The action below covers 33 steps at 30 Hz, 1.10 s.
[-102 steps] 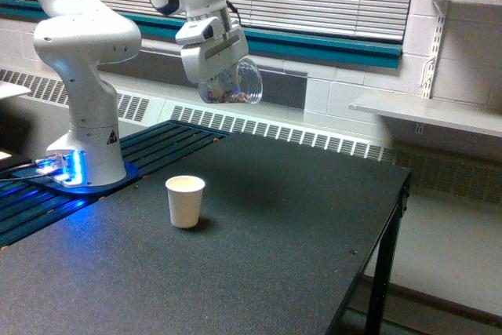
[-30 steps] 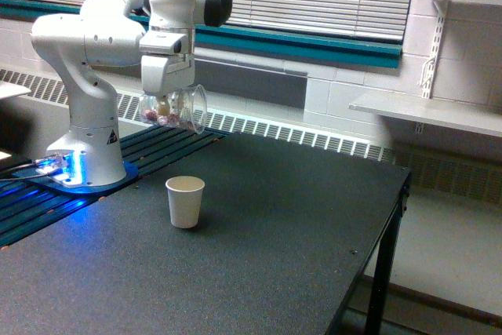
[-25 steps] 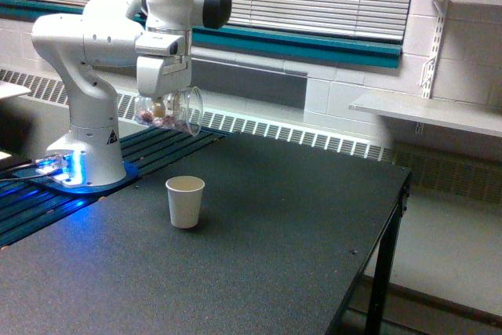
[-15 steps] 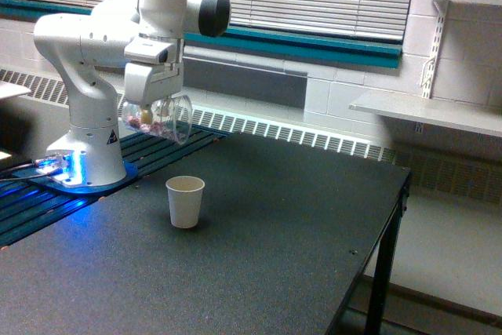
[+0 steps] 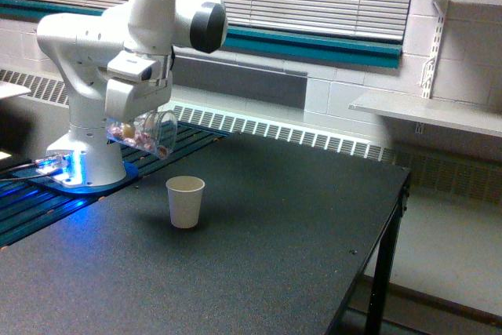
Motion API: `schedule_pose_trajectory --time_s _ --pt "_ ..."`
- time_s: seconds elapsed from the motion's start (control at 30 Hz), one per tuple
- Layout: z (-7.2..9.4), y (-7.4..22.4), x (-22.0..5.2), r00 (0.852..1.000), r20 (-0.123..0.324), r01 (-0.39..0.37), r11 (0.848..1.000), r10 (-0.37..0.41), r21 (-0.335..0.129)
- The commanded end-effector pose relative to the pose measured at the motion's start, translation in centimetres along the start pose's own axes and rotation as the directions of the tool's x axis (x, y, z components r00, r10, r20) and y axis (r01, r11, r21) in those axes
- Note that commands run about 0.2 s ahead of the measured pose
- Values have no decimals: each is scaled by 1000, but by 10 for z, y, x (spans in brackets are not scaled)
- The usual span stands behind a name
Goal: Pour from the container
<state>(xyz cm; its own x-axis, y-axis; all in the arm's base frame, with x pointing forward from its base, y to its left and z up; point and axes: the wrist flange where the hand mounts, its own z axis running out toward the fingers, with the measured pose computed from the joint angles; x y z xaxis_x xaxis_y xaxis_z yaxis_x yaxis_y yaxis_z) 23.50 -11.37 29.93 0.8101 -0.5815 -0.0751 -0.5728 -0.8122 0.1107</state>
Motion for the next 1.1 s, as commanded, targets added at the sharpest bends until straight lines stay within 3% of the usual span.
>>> schedule_pose_trajectory --time_s 0.03,0.47,0.87,1.1 --pt "17 27 -5 999 34 -24 1000 24 19" --pt "29 61 -7 992 65 -111 993 108 41" --pt "35 91 -11 962 81 -265 961 259 82" --pt "34 85 -8 962 66 -271 958 265 99"
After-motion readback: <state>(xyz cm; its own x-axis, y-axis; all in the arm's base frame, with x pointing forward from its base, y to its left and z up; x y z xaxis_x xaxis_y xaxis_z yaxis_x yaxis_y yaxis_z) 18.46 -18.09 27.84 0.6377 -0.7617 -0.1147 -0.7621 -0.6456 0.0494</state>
